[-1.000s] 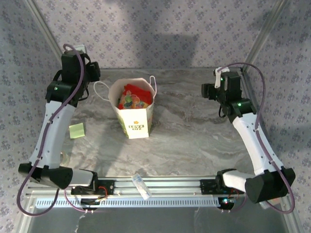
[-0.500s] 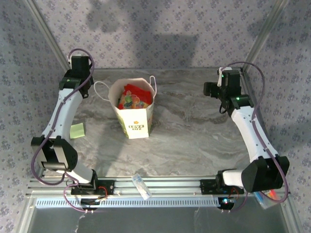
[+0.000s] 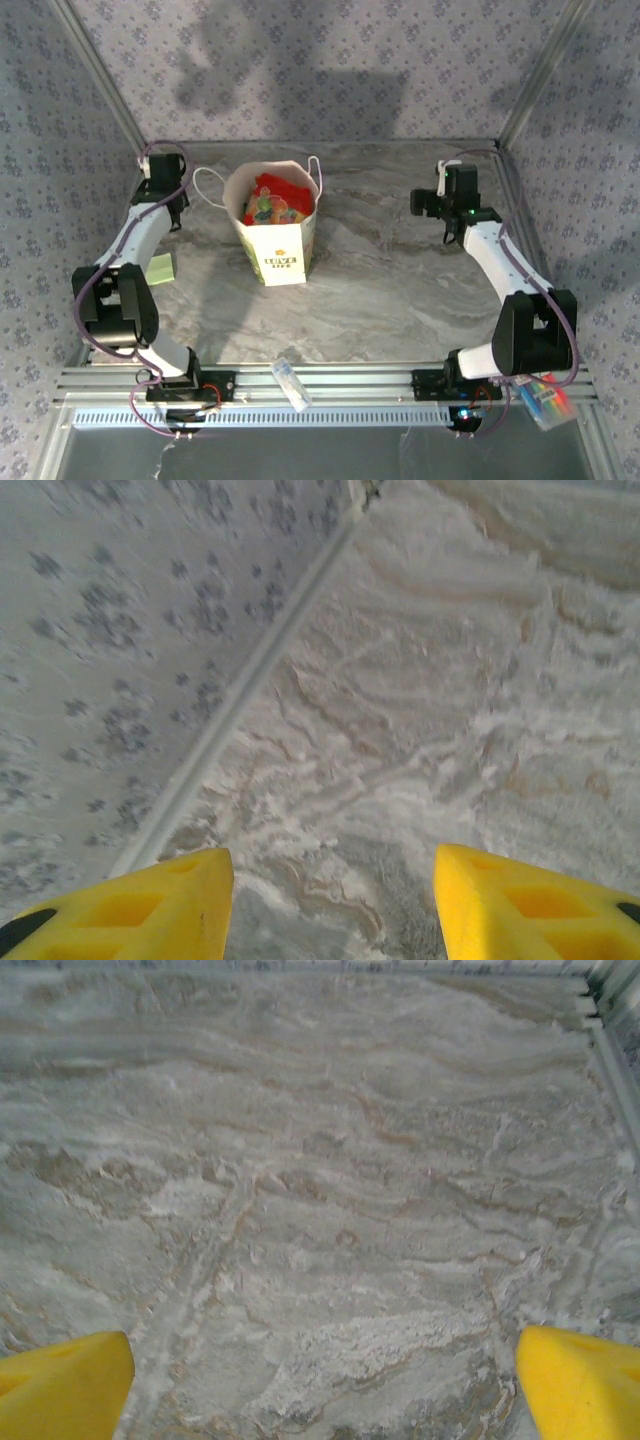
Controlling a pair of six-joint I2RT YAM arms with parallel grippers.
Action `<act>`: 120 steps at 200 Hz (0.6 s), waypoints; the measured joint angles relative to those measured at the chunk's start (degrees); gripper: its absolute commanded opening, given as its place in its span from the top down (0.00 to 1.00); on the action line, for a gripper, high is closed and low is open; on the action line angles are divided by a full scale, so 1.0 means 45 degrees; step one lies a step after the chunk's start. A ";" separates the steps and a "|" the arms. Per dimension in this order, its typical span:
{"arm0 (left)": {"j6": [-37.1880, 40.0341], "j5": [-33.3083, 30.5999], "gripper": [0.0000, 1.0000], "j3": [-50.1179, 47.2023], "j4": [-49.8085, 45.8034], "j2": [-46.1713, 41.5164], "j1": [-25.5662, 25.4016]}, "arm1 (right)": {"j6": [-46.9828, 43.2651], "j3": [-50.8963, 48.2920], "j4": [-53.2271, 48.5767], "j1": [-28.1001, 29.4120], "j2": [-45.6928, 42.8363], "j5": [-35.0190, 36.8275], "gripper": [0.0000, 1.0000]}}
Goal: Place the snacks into the paper bag
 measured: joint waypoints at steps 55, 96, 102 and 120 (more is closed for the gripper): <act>0.0049 0.1326 0.37 -0.3147 0.3298 -0.0092 0.0364 | -0.0661 -0.3089 0.3254 -0.0107 -0.0296 0.0379 0.00; 0.0049 0.1428 0.36 -0.4022 0.4401 -0.0102 0.0408 | -0.0801 -0.4386 0.5275 -0.0355 0.0112 0.0729 0.00; 0.0049 0.1506 0.36 -0.4031 0.4541 -0.0107 0.0408 | -0.0806 -0.4600 0.5683 -0.0384 0.0170 0.0719 0.01; 0.0058 0.1826 0.35 -0.4177 0.5032 -0.0107 0.0408 | -0.0903 -0.5542 0.7164 -0.0461 0.0185 0.0675 0.00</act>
